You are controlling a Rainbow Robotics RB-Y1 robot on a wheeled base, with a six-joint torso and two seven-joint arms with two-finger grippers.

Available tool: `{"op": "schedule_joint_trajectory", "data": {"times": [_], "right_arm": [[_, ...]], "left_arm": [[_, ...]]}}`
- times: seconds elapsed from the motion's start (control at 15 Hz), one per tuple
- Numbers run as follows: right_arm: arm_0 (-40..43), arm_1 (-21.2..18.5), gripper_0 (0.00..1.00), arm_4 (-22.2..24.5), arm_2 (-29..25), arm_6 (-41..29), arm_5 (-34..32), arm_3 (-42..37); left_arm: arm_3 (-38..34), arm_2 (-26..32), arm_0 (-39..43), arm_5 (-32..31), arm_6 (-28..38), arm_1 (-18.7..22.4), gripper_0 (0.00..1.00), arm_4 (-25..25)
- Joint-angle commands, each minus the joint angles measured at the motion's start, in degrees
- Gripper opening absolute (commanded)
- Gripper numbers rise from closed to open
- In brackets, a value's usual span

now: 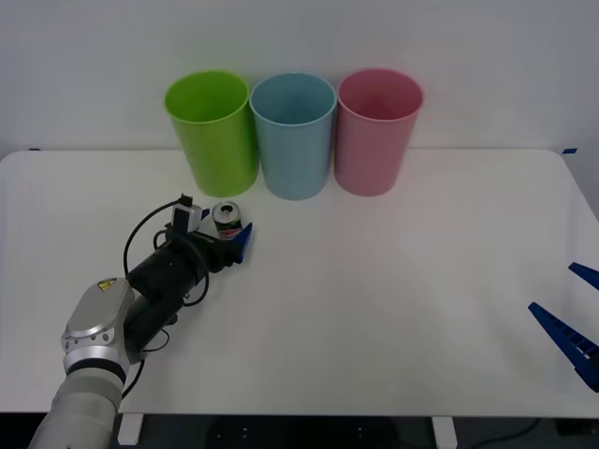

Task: Grasp the object on the table and drop it into the matching bin: aluminum can to the light blue bin, PET bottle to the pink bin.

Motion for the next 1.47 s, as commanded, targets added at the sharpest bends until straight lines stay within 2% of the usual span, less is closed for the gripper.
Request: {"op": "schedule_joint_trajectory", "data": {"times": [0.07,0.6,1.0,1.47], "right_arm": [[0.0,0.0,1.00,0.0,0.0,0.0,0.0,0.0],[0.0,0.0,1.00,0.0,0.0,0.0,0.0,0.0],[0.0,0.0,1.00,0.0,0.0,0.0,0.0,0.0],[0.0,0.0,1.00,0.0,0.0,0.0,0.0,0.0]], "left_arm": [[0.0,-0.1,0.0,0.0,-0.1,0.0,0.00,0.1],[-0.1,-2.4,-0.3,0.0,0.5,-0.2,0.00,-0.3],[-0.4,-2.3,-0.2,-0.6,0.5,0.0,0.00,4.0],[-2.3,-4.6,-0.2,-4.9,0.7,4.3,0.00,10.1]]}}
